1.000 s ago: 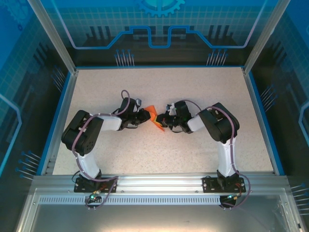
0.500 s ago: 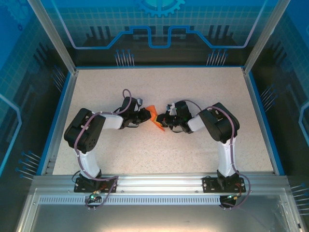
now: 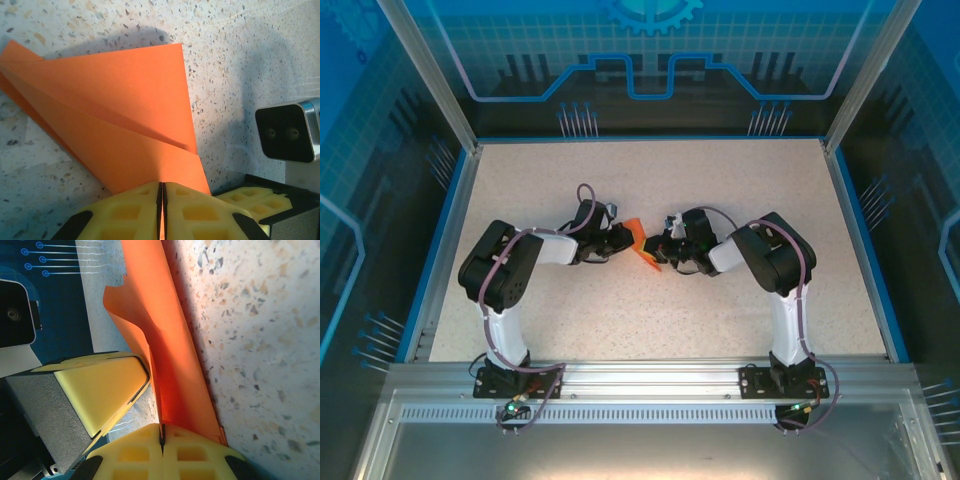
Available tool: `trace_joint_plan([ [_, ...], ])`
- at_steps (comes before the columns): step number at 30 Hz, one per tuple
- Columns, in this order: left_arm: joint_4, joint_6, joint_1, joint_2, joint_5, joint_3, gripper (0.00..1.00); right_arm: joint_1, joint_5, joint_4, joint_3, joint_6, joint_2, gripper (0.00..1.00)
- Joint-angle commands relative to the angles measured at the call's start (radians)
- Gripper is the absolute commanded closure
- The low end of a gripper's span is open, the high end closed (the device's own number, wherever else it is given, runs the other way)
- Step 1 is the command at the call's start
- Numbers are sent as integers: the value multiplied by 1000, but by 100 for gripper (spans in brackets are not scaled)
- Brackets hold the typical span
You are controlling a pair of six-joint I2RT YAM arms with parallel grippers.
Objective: Fold a paper plane with a square sheet of paper (pick it up from the middle)
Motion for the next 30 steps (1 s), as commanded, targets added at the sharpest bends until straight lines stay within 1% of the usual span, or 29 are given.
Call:
trace_joint_plan([
  [1,-24,35,-8,24,-8,28,86,-34,70,-196,-46,-12,88,100],
  [13,-82,57,-8,57,-17,62,88,-34,67,-209,-42,-16,88,100],
  [20,-202,76,-7,69,-43,105,90,-33,61,-242,-27,-40,59,100],
  [26,-286,97,-8,67,-63,120,90,-33,48,-358,-1,-141,-27,85],
  [27,-294,100,-8,70,-65,124,90,-33,42,-379,29,-162,-37,83],
  [30,-301,100,-8,78,-63,131,90,-33,15,-425,45,-211,-62,80],
])
